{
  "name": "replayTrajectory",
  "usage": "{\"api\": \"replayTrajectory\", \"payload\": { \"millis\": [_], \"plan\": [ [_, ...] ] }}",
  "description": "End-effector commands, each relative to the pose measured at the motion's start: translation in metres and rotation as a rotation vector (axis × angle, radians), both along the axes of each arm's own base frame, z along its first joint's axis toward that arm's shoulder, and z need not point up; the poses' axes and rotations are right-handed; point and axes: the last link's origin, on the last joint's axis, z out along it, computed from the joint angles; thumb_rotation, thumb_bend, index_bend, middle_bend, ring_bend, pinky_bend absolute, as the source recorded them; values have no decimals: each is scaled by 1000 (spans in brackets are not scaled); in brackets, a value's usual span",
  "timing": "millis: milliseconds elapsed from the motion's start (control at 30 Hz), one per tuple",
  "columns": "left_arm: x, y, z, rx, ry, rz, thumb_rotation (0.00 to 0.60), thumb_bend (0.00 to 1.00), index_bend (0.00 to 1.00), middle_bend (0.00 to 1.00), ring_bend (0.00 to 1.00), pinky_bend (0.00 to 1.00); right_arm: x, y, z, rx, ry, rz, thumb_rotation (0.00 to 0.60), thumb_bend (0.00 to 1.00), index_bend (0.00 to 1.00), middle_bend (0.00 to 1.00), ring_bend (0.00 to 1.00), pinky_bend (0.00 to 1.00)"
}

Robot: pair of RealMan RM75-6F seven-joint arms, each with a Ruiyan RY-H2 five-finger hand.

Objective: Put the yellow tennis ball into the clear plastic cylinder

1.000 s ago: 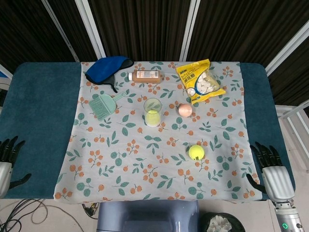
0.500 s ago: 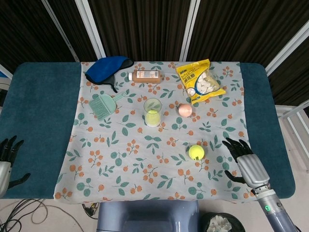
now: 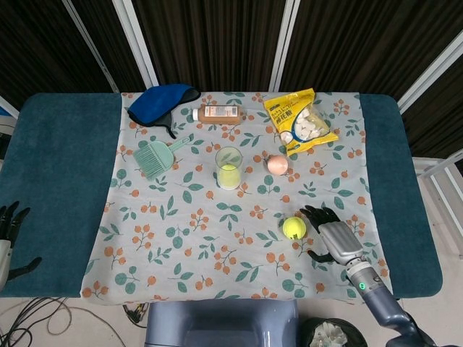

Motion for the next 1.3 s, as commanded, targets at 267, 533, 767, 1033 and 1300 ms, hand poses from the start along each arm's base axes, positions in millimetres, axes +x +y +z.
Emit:
{"api": "replayTrajectory", "payload": {
  "millis": [267,533,767,1033,1300],
  "plan": [
    [-1,0,1,2,1,7,600,0,109,0,0,67,2,-9,-26,34,44,11,600,355,14,55,110,0],
    [-2,1,2,6,0,13,600,0,116,0,0,67,5,-19,-41,32,61,18,600,354,107,136,205,0],
    [-3,1,3,5,2,23,600,0,133,0,0,67,9,-30,-53,4,75,30,600,354,216,223,271,17],
    [-3,1,4,7,-1,28,600,0,140,0,0,67,13,-37,-61,-40,56,17,600,354,527,398,456,110],
    [-4,1,6,11,-6,34,600,0,140,0,0,67,21,-45,-55,-113,14,31,600,356,685,492,532,342]
  ]
}}
